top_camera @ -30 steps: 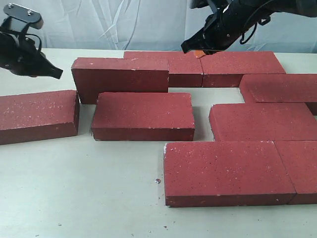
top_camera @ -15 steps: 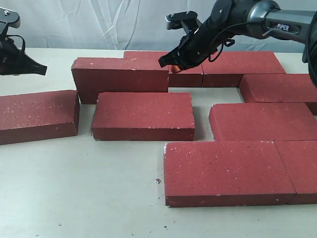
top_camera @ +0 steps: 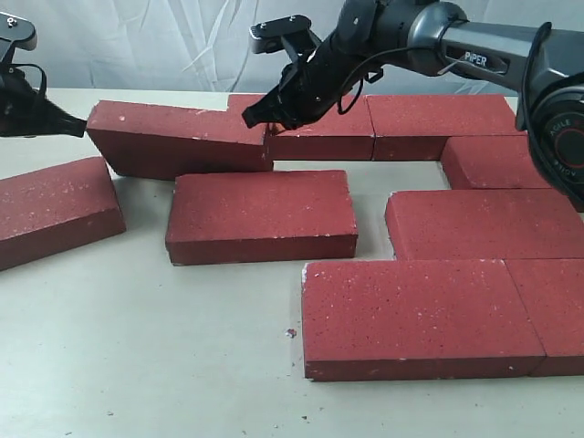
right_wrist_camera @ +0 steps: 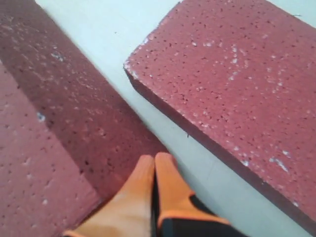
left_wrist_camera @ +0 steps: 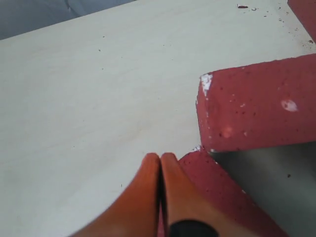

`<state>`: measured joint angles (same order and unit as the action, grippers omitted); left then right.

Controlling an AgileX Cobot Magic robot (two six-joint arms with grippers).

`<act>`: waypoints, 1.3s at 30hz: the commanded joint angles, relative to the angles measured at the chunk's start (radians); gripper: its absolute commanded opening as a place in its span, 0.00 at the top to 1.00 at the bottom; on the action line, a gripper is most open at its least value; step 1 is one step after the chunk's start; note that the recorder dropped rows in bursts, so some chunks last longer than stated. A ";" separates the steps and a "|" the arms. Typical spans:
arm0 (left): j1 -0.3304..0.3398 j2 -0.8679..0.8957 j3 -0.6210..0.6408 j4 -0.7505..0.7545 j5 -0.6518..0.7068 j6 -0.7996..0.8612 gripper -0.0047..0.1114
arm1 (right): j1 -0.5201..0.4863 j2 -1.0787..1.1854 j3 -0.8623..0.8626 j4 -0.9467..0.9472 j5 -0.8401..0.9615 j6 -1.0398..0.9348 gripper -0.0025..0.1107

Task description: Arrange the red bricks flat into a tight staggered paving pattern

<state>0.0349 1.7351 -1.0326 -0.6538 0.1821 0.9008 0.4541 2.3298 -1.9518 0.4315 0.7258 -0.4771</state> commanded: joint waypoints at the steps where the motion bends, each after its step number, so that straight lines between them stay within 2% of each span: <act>1: 0.003 -0.001 0.005 -0.006 -0.009 -0.002 0.96 | 0.024 0.000 -0.007 0.004 -0.008 -0.002 0.99; 10: 0.003 -0.001 0.005 -0.009 -0.019 -0.002 0.96 | 0.061 0.000 -0.009 0.032 -0.066 -0.022 0.99; 13: 0.003 -0.001 0.005 -0.011 -0.022 -0.002 0.96 | 0.061 0.000 -0.009 0.118 -0.078 -0.053 0.99; 19: 0.003 -0.001 0.005 -0.019 -0.026 -0.004 0.96 | 0.082 0.000 -0.009 0.320 -0.078 -0.240 0.99; 25: 0.003 -0.021 0.005 -0.025 -0.013 -0.004 0.96 | 0.081 -0.032 -0.009 0.198 -0.067 -0.260 0.99; 31: 0.003 -0.101 0.005 -0.030 0.113 -0.001 0.96 | 0.000 -0.142 -0.007 0.019 0.105 -0.099 0.99; 34: 0.003 -0.134 0.005 -0.021 0.210 -0.001 0.96 | -0.044 -0.203 0.030 -0.005 0.195 -0.068 0.99; 36: 0.003 -0.143 0.005 0.000 0.306 0.001 0.96 | -0.066 -0.262 0.125 -0.009 0.188 -0.070 0.99; 39: 0.003 -0.138 0.005 0.046 0.487 0.001 0.96 | -0.082 -0.360 0.320 -0.015 0.077 -0.101 0.99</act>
<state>0.0349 1.6000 -1.0323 -0.6512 0.5013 0.9008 0.3866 2.0525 -1.7792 0.4289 0.8600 -0.5558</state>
